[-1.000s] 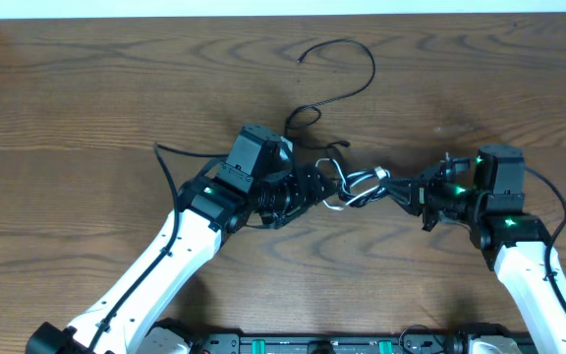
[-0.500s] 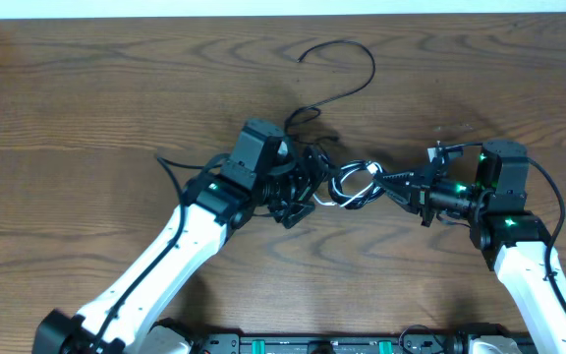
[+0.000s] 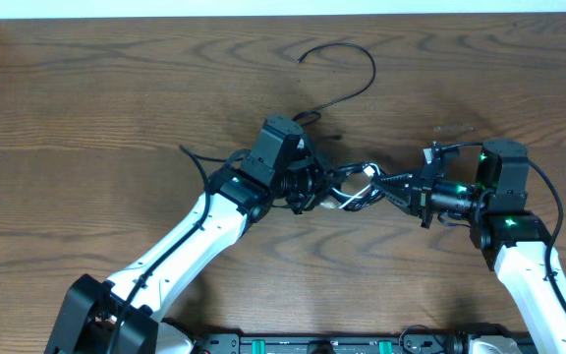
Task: Untangle cables
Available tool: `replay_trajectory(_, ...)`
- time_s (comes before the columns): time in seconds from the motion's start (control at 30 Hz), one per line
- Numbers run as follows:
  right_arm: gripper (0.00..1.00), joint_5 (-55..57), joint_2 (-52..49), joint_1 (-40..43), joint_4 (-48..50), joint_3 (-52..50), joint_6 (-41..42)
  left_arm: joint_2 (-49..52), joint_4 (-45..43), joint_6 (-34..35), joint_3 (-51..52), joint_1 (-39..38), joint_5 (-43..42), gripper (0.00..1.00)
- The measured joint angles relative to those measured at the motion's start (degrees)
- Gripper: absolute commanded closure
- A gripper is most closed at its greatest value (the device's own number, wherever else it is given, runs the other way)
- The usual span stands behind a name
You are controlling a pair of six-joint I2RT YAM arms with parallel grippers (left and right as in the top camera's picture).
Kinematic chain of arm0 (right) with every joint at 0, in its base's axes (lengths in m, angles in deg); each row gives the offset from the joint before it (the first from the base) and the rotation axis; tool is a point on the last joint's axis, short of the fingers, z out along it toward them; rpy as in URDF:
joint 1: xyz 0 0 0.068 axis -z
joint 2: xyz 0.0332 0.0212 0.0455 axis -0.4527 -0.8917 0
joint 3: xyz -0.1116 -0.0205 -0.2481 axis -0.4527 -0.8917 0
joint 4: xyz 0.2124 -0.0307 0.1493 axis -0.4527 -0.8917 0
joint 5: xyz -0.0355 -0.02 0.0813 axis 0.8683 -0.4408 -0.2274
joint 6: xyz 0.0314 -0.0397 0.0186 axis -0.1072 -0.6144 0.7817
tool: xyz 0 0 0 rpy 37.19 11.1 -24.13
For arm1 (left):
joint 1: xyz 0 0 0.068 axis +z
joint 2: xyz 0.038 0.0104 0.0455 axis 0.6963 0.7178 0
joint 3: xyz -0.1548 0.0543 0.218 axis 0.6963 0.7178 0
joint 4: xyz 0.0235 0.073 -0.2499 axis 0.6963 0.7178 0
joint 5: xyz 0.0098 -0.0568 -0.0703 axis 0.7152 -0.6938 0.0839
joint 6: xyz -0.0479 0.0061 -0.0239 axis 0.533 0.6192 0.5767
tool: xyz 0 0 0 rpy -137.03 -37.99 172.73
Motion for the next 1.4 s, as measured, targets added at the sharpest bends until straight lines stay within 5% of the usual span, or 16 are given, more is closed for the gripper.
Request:
replay_trajectory(0.1, 0.98, 0.2, 0.0, 0.0, 0.0, 0.0, -1.1, 0.0, -0.2, -0.3, 0.0, -0.3, 1.5, 0.92)
replay_trajectory(0.33, 0.71, 3.4, 0.0, 0.0, -0.2, 0.0, -13.9, 0.0, -0.3, -4.1, 0.0, -0.5, 7.0, 0.92)
replay_trajectory(0.67, 0.48, 11.1, 0.0, -0.2, -1.6, 0.0, -31.6, 0.0, -0.3, -18.0, 0.0, -0.2, 20.1, 0.92)
replay_trajectory(0.97, 0.53, 17.2, 0.0, -10.9, -2.1, 0.0, -30.2, 0.0, -0.9, -23.7, 0.0, -0.2, 24.2, 0.92)
replay_trajectory(1.4, 0.60, 35.2, 0.0, -21.8, 0.1, 0.0, -11.0, 0.0, -3.2, -31.7, 0.0, -1.1, 25.1, 0.92)
